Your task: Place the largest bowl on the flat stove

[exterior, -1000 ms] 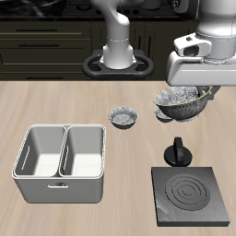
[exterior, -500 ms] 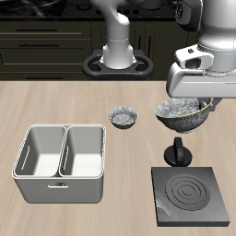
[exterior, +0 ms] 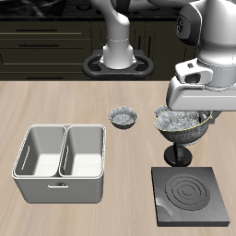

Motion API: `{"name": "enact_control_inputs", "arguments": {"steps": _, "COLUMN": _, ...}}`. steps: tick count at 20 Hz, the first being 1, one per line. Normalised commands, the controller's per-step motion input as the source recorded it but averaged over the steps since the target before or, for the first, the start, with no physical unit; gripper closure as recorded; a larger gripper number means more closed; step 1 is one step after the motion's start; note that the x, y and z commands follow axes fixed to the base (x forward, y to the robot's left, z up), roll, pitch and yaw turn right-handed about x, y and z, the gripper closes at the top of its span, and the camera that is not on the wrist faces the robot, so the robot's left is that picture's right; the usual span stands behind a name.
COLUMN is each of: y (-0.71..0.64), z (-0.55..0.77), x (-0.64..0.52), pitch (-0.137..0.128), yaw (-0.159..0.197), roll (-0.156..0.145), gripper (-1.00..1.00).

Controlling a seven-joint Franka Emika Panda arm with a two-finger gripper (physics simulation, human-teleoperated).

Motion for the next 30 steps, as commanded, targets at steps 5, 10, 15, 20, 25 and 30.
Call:
{"name": "enact_control_inputs", "arguments": {"steps": 5, "y": -0.04, "z": -0.38, "x": 0.15, "pitch": 0.036, "yaw": 0.006, "roll": -0.004, "gripper": 1.0}}
{"name": "enact_control_inputs", "arguments": {"steps": 10, "y": -0.03, "z": -0.24, "x": 0.12, "pitch": 0.022, "yaw": 0.005, "roll": -0.005, "gripper": 1.0}}
{"name": "enact_control_inputs", "arguments": {"steps": 15, "y": -0.03, "z": -0.31, "x": 0.13, "pitch": 0.035, "yaw": 0.003, "roll": -0.005, "gripper": 1.0}}
{"name": "enact_control_inputs", "arguments": {"steps": 20, "y": -0.03, "z": -0.33, "x": 0.09, "pitch": 0.043, "yaw": 0.001, "roll": -0.006, "gripper": 1.0}}
{"name": "enact_control_inputs", "arguments": {"steps": 25, "y": 0.1, "z": -0.42, "x": 0.06, "pitch": 0.046, "yaw": 0.027, "roll": 0.008, "gripper": 1.0}}
{"name": "enact_control_inputs", "arguments": {"steps": 30, "y": 0.11, "z": -0.18, "x": 0.02, "pitch": 0.011, "yaw": 0.022, "roll": -0.006, "gripper": 1.0}}
